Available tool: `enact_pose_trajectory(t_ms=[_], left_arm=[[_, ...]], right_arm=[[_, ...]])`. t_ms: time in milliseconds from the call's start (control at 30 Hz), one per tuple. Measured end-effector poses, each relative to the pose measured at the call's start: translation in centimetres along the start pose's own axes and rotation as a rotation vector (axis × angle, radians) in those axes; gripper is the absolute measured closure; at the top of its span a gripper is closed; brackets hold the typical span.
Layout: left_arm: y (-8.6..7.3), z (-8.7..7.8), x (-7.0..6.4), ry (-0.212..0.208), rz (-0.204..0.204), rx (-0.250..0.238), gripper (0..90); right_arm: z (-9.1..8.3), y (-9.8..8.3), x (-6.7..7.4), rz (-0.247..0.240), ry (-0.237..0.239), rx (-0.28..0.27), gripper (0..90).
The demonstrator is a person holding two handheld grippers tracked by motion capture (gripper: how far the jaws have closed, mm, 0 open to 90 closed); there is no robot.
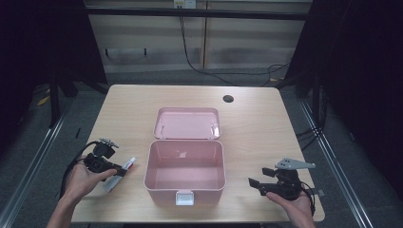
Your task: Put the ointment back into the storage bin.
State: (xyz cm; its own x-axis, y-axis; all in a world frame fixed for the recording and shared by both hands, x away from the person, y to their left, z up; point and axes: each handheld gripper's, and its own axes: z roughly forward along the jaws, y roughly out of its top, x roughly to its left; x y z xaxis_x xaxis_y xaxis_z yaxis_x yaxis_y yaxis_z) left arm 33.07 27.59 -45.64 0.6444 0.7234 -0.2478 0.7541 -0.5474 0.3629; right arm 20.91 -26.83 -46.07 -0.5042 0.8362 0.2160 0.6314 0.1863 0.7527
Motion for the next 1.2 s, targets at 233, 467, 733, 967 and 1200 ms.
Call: enact_pose_trajectory(t_ms=[233,467,733,967,1200], left_arm=[[-0.2,-0.6,0.0,-0.026,0.003,-0.026,71.2],[-0.6,-1.5,0.0,-0.036,-0.010,-0.053,71.2],[-0.8,-2.5,-0.1,-0.057,-0.013,-0.099,71.2],[-1.0,-3.2,-0.1,-0.075,-0.021,-0.127,71.3],[-0.9,-4.0,-0.5,-0.074,0.004,-0.133,71.3]], right_arm=[[-0.1,0.0,0.0,0.002,0.001,-0.002,26.3],[0.0,0.0,0.0,0.001,0.001,-0.001,26.3],[-0.1,0.0,0.0,0.003,0.002,-0.002,26.2],[-0.1,0.0,0.0,0.000,0.003,-0.004,26.2],[-0.1,0.0,0.0,0.000,0.004,-0.003,26.2]])
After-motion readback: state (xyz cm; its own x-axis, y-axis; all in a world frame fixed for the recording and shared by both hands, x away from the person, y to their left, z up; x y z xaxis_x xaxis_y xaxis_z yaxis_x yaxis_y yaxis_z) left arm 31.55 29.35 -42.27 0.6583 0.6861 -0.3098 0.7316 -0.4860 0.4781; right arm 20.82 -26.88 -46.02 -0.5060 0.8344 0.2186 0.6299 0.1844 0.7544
